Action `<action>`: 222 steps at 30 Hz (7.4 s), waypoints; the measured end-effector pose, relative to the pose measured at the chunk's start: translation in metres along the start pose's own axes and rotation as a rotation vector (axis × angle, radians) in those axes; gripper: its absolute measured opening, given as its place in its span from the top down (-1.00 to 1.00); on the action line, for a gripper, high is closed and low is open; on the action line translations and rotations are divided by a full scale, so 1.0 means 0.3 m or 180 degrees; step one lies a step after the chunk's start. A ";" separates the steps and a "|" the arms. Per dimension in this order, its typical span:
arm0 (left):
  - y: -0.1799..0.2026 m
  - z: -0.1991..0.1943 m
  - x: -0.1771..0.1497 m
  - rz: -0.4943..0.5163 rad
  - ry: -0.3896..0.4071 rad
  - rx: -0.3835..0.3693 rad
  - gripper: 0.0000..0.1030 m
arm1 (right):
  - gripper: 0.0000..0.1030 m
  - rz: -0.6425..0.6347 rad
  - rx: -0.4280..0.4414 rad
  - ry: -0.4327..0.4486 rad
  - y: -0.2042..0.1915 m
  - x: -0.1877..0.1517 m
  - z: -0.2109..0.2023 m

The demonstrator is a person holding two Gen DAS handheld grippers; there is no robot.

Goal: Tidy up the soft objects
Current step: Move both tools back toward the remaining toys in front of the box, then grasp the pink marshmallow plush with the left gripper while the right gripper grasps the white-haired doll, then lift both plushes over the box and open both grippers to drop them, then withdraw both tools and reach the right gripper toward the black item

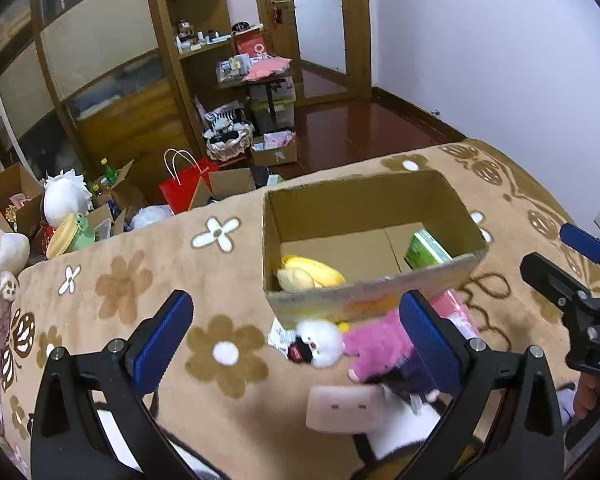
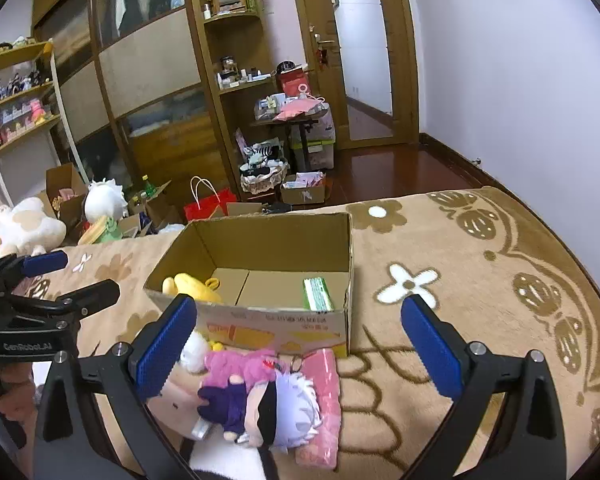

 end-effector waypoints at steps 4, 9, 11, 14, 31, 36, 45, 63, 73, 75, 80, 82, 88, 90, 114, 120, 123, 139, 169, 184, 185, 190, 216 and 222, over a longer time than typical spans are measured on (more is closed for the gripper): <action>0.003 -0.021 -0.036 -0.0015 -0.0011 -0.0010 -0.98 | -1.00 -0.0040 -0.0029 -0.0052 -0.015 -0.021 -0.021; -0.002 0.002 -0.085 -0.0058 -0.0125 0.0015 -0.98 | -1.00 -0.0012 -0.0007 -0.0140 -0.021 -0.051 -0.026; -0.012 0.014 -0.085 -0.0092 -0.0156 0.0009 -0.98 | -1.00 0.0003 0.0000 -0.0196 -0.021 -0.065 -0.018; -0.018 0.040 -0.085 -0.0124 -0.0192 0.0036 -0.98 | -1.00 0.0014 0.0017 -0.0286 -0.021 -0.084 0.005; -0.031 0.239 -0.136 -0.0338 -0.0759 -0.0052 -0.98 | -1.00 -0.0010 0.0107 -0.0783 -0.053 -0.165 0.197; -0.016 0.269 -0.177 -0.0292 -0.0914 -0.0095 -0.98 | -1.00 0.0093 0.0142 -0.0887 -0.036 -0.181 0.229; 0.027 0.324 -0.200 -0.0193 -0.1154 -0.0177 -0.98 | -1.00 0.0373 0.0304 -0.0928 -0.002 -0.175 0.254; 0.083 0.437 -0.279 -0.0061 -0.1653 -0.0229 -0.98 | -1.00 0.0432 0.0496 -0.1216 -0.025 -0.214 0.326; 0.093 0.485 -0.299 -0.0089 -0.1777 -0.0216 -0.98 | -1.00 0.0362 0.0584 -0.1493 -0.065 -0.247 0.418; 0.086 0.494 -0.304 -0.0106 -0.1799 -0.0229 -0.98 | -1.00 0.0408 0.0607 -0.1503 -0.064 -0.248 0.427; 0.074 0.523 -0.315 -0.0091 -0.1853 -0.0226 -0.94 | -1.00 0.0520 0.0659 -0.1639 -0.042 -0.263 0.447; 0.080 0.529 -0.319 -0.0112 -0.1873 -0.0284 -0.84 | -1.00 0.0518 0.0632 -0.1686 -0.040 -0.270 0.451; 0.104 0.549 -0.344 -0.0231 -0.1976 -0.0558 -0.33 | -1.00 0.0441 0.0632 -0.1705 -0.064 -0.281 0.452; 0.104 0.542 -0.344 -0.0206 -0.1934 -0.0544 -0.19 | -0.98 0.0480 0.0648 -0.1660 -0.060 -0.278 0.444; 0.071 0.295 -0.228 -0.0216 -0.1145 -0.0284 0.04 | 0.02 0.0365 0.0462 -0.1261 -0.036 -0.221 0.323; 0.033 0.184 -0.153 -0.0322 -0.0632 -0.0255 0.04 | 0.02 0.0352 0.0357 -0.0946 -0.018 -0.162 0.230; 0.026 0.121 -0.116 -0.0333 -0.0359 -0.0237 0.04 | 0.02 0.0386 0.0343 -0.0743 -0.005 -0.122 0.179; 0.006 0.068 0.117 -0.0241 0.0503 -0.0111 0.03 | 0.02 0.0357 0.0213 0.0152 0.021 0.096 0.073; 0.023 0.300 0.171 -0.0122 0.0243 -0.0174 -0.10 | -0.01 -0.0009 0.0103 -0.0053 0.010 0.131 0.294; 0.040 0.337 0.170 -0.0101 0.0077 -0.0206 -0.17 | -0.04 -0.0045 0.0075 -0.0093 0.001 0.119 0.308; 0.044 0.341 0.170 -0.0082 0.0068 -0.0206 -0.18 | -0.04 -0.0047 0.0073 -0.0099 0.004 0.118 0.312; 0.051 0.358 0.167 -0.0049 0.0064 -0.0138 -0.22 | -0.06 -0.0049 0.0090 -0.0165 0.013 0.114 0.330; 0.017 0.299 0.145 0.0016 0.0144 0.0070 -0.80 | -0.86 0.0013 0.0077 -0.0133 0.005 0.076 0.281; 0.005 0.256 0.108 0.0010 0.0080 0.0110 -0.90 | -1.00 0.0045 0.0069 -0.0147 0.006 0.054 0.230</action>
Point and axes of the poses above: each gripper's, at about its wrist camera, not at the fingertips, and z roughly the way its jaws point, y to its right, x to its top, the point moved 5 cm from there along z, roughly the way its jaws point, and after that the axes turned 10 degrees about -y, right-handed, at the moved point
